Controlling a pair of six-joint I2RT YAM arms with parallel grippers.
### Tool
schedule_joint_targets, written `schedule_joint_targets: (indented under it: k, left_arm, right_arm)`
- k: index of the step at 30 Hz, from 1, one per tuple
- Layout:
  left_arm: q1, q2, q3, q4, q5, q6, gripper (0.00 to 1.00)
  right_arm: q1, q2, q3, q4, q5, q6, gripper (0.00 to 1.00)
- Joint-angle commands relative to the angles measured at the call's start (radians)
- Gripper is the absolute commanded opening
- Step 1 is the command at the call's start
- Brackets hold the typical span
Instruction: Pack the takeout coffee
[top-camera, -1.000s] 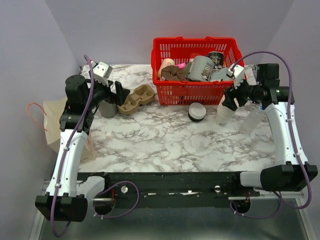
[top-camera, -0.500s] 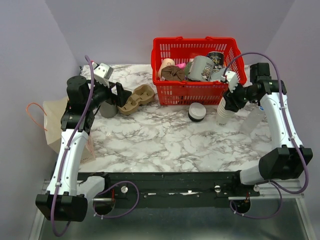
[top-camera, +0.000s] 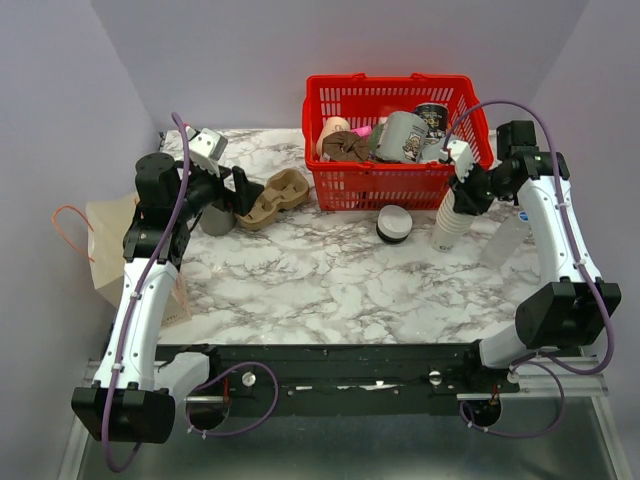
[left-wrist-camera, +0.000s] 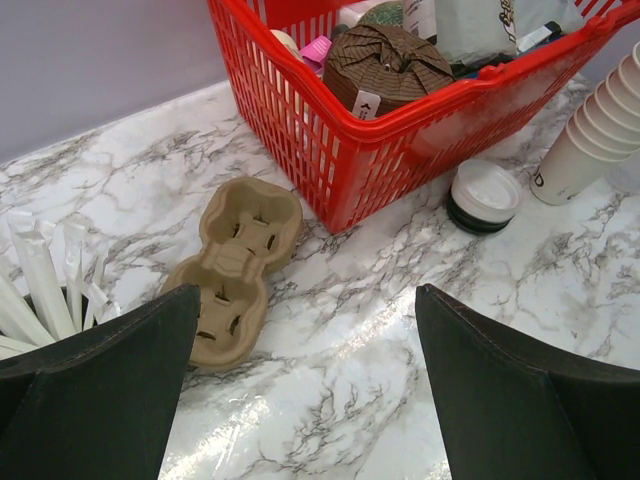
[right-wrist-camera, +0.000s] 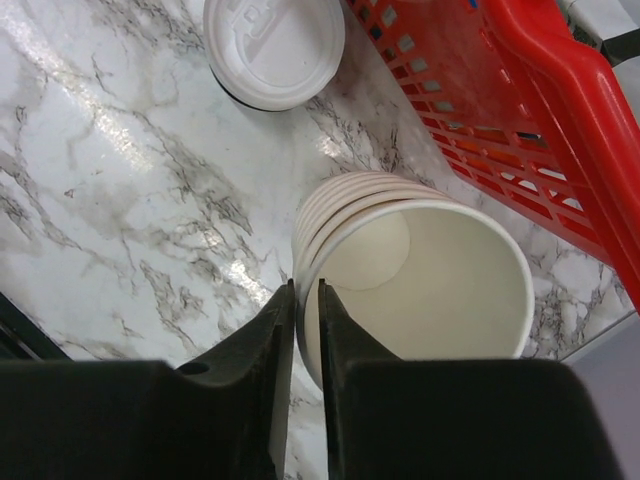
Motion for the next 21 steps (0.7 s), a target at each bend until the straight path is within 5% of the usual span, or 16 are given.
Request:
schedule_joint_targets:
  k: [1, 10, 21]
  left_arm:
    - [0.000, -0.015, -0.014, 0.033, 0.024, -0.008, 0.96]
    - [0.000, -0.018, -0.040, 0.053, 0.050, -0.017, 0.96]
    - [-0.010, -0.027, -0.075, 0.068, 0.080, -0.042, 0.96]
  right_arm:
    - [-0.003, -0.019, 0.029, -0.028, 0.014, -0.010, 0.19]
    - [-0.003, -0.084, -0.001, 0.049, 0.054, 0.005, 0.03]
    - [0.007, -0.196, 0.029, 0.110, 0.069, 0.018, 0.01]
